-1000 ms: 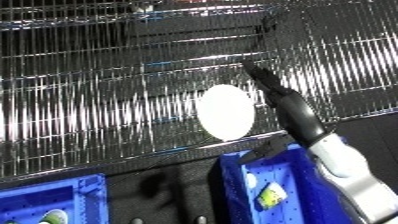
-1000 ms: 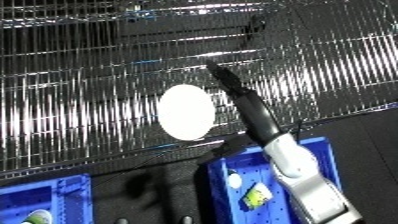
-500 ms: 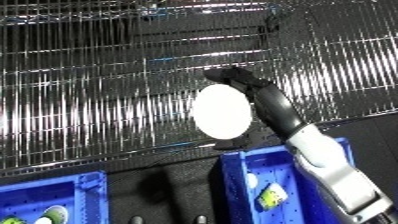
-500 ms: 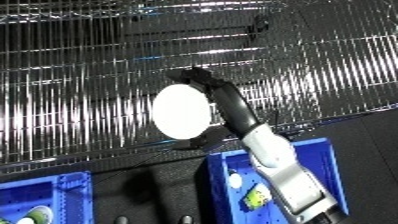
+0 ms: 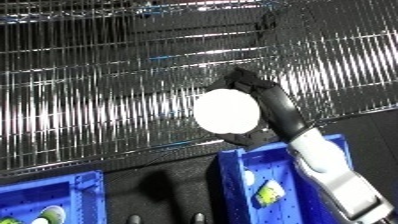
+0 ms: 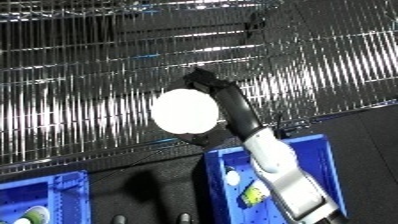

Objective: Pick up the object and place it into the box

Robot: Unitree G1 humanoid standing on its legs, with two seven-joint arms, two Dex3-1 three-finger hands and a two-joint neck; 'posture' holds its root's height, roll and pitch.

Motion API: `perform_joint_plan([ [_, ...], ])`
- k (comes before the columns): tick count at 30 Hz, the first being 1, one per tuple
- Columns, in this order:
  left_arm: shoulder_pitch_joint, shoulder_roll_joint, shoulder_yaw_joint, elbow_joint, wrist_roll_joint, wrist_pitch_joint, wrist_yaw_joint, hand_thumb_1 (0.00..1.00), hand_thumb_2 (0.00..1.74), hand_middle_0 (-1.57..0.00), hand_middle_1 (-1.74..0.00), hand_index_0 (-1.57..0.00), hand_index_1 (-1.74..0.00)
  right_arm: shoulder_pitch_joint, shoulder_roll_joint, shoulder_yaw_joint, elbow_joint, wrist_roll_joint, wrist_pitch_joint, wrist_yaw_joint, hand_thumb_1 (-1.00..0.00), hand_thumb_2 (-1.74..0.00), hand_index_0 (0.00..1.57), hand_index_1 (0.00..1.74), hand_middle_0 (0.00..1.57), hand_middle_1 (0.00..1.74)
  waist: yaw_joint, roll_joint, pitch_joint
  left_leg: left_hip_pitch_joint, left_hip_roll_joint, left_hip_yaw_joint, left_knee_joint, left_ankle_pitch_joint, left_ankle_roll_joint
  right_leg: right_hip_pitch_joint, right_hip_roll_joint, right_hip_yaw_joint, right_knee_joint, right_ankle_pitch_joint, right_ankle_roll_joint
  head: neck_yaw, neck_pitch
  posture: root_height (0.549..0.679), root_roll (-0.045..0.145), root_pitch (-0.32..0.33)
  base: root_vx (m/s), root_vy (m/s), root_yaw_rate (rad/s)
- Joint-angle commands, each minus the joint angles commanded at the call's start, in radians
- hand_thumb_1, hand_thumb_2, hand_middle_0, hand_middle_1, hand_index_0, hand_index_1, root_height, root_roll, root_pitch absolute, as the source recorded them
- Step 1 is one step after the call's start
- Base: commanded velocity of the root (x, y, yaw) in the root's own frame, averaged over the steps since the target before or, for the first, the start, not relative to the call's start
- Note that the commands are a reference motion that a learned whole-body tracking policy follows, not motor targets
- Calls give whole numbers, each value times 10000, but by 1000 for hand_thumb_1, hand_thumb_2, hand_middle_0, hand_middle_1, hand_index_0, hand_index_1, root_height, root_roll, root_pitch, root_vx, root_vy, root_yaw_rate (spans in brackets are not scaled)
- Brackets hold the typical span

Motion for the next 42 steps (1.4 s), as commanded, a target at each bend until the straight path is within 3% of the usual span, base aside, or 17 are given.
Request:
perform_joint_plan([
  [4,58,-51,145,-49,54,4,90,0,0,0,0,0,0,541,-213,-474,-951,-146,133,-323,-900,-1566,1413,1566,1413,1566,-234,-109,0,85,83,91,-38,-12,-20,42,94,110,-131,62,37,-272,113,645,77,121,-33,5,-135],
  [8,202,-73,312,-78,59,-82,150,0,0,0,0,0,0,1225,-516,-1098,-1730,-58,61,-718,-900,-1566,1413,1566,1413,1566,-464,-211,0,222,203,205,-241,64,-49,112,184,202,-415,199,105,-480,397,647,74,125,-40,13,-172],
  [12,266,-89,534,33,-38,-202,168,0,0,0,0,0,0,2000,-749,-1795,-2360,-313,28,-1514,-900,-1566,1413,1566,1413,1566,-727,-312,0,298,310,342,-397,115,-76,122,266,305,-655,335,187,-781,473,648,70,131,-49,18,-184],
  [17,300,-156,838,233,-152,-354,239,0,0,0,0,0,0,3434,-825,-2732,-2593,308,142,-2304,-900,-1566,1413,1566,1413,1566,-1087,-487,0,467,404,438,-488,52,-84,236,376,453,-918,434,236,-1007,516,650,64,132,-32,19,-220],
  [23,267,-138,1023,362,-199,-483,373,0,0,0,0,0,0,5227,-543,-3410,-2013,1270,-98,-2232,-900,-1566,1413,1566,1413,1566,-1466,-664,0,754,483,597,-614,-43,-69,492,471,579,-1205,521,307,105,391,652,56,126,-24,-1,-201],
  [28,263,-68,936,480,-189,-526,327,0,0,0,0,0,0,5926,-435,-3527,-331,2481,-168,-1409,-900,-1566,1413,1566,1413,1566,-1569,-680,0,965,488,657,-642,-146,-40,732,501,641,-1305,506,275,1233,291,654,54,115,-15,-15,-139],
  [31,242,-27,819,606,-216,-613,198,0,0,0,0,0,0,6034,-422,-3609,838,3385,-119,-799,-750,-1305,1178,1305,1178,1305,-1542,-625,0,1060,448,656,-689,-166,-39,848,483,650,-1393,529,253,1838,292,655,56,110,-17,-17,-40],
  [34,178,-19,671,719,-251,-697,38,0,0,0,0,0,0,6006,-372,-3755,2044,3859,-102,-244,-600,-1044,942,1044,942,1044,-1478,-521,0,1091,375,637,-698,-190,-27,897,465,640,-1443,547,234,2418,253,656,59,108,-20,-4,7],
  [42,4,-67,257,876,-429,-747,-177,0,0,0,0,0,0,5211,-353,-3725,4847,3697,-135,655,-200,-348,314,348,314,348,-1321,-256,0,1049,177,525,-681,-203,22,844,463,632,-1480,631,221,3691,-76,656,65,107,-21,14,30],
])
